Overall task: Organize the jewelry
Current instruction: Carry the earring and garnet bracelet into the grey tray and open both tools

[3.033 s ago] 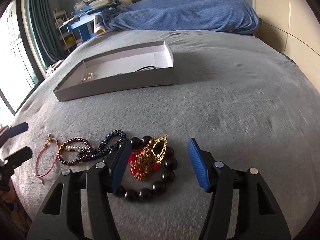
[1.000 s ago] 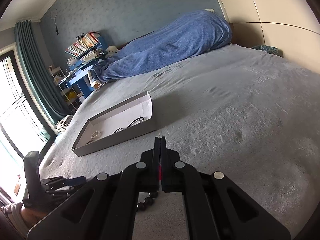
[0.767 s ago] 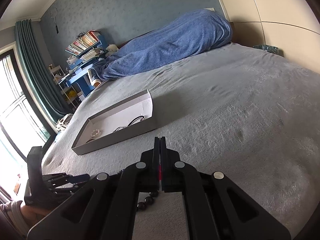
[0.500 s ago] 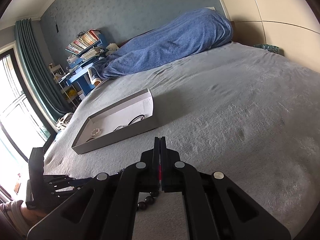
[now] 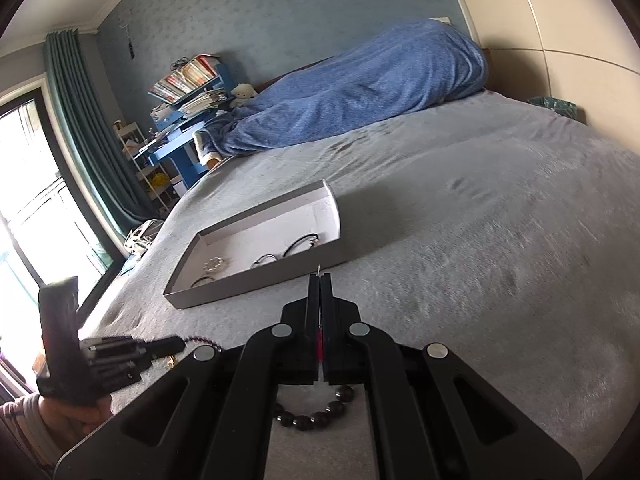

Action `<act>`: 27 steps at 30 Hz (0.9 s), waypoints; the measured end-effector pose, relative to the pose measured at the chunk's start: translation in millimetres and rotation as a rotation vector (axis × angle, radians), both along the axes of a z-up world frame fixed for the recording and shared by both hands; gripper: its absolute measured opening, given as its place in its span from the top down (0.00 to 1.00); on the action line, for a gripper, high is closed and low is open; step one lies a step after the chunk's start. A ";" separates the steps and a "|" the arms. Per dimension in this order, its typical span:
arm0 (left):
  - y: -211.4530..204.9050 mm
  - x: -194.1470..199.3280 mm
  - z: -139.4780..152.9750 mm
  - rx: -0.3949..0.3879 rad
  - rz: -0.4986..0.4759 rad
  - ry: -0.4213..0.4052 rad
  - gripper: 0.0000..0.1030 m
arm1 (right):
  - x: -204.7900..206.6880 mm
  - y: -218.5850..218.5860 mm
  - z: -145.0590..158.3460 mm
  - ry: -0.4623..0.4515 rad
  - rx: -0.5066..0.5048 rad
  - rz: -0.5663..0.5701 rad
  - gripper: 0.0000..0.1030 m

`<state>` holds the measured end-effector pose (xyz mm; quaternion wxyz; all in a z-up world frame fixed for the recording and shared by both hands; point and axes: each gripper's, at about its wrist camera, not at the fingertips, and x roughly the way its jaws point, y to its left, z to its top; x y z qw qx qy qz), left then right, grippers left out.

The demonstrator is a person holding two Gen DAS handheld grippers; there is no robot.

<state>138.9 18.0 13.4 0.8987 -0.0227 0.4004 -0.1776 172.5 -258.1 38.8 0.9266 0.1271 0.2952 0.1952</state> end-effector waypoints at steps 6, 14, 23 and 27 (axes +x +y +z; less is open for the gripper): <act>16.5 7.2 25.1 -0.020 0.028 -0.052 0.94 | 8.2 16.7 14.6 -0.033 -0.006 0.034 0.99; 37.4 26.8 45.7 -0.051 0.064 -0.100 0.94 | 35.7 45.1 29.4 -0.061 -0.009 0.077 1.00; 59.4 69.6 55.8 -0.083 0.115 -0.130 0.94 | 82.6 82.9 38.1 -0.081 -0.009 0.105 1.00; 63.8 92.1 57.3 -0.098 0.126 -0.139 0.94 | 111.3 100.6 34.4 -0.070 -0.010 0.115 0.99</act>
